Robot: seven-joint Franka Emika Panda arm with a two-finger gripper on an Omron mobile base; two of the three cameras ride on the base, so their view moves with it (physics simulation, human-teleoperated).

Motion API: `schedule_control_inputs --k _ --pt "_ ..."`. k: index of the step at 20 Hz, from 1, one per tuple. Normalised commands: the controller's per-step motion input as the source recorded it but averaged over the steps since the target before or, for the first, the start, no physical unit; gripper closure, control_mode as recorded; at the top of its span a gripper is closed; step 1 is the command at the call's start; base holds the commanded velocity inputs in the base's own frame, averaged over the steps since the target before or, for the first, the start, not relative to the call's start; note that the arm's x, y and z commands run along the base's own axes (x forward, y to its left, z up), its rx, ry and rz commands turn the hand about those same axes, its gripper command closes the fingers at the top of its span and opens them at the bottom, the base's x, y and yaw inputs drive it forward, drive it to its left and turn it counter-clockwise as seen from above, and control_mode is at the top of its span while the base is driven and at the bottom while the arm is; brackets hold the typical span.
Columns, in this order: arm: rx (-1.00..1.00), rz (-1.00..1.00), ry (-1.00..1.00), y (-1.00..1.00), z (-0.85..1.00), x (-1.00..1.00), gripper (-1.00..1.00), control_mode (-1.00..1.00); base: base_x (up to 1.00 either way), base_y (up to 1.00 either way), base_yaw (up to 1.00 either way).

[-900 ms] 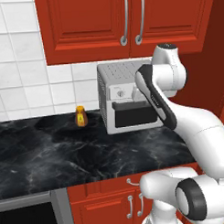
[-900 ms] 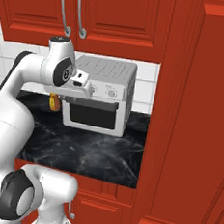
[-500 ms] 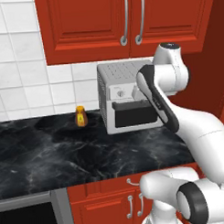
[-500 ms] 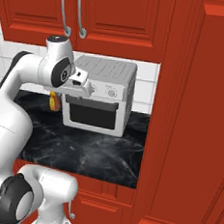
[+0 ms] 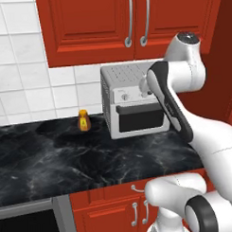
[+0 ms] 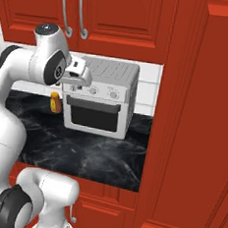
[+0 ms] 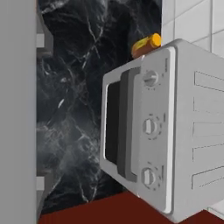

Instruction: Pick the bar soap and spray from the cabinet and place them on the counter.

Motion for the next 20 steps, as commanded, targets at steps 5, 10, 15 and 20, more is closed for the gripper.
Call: schedule_control_inputs --k 5,10,15,20 --pt "0.01 0.00 -0.27 0.00 0.46 -0.26 -1.00 -1.00 0.00 0.00 0.00" --pt "0.02 0.01 -0.30 -0.01 0.29 -0.46 -1.00 -1.00 0.00 0.00 0.00" --pt "0.05 0.00 -0.26 0.00 0.25 -0.34 -1.00 -1.00 0.00 0.00 0.00" --pt "0.05 0.00 -0.25 -0.06 0.21 -0.14 -1.00 -1.00 0.00 0.00 0.00"
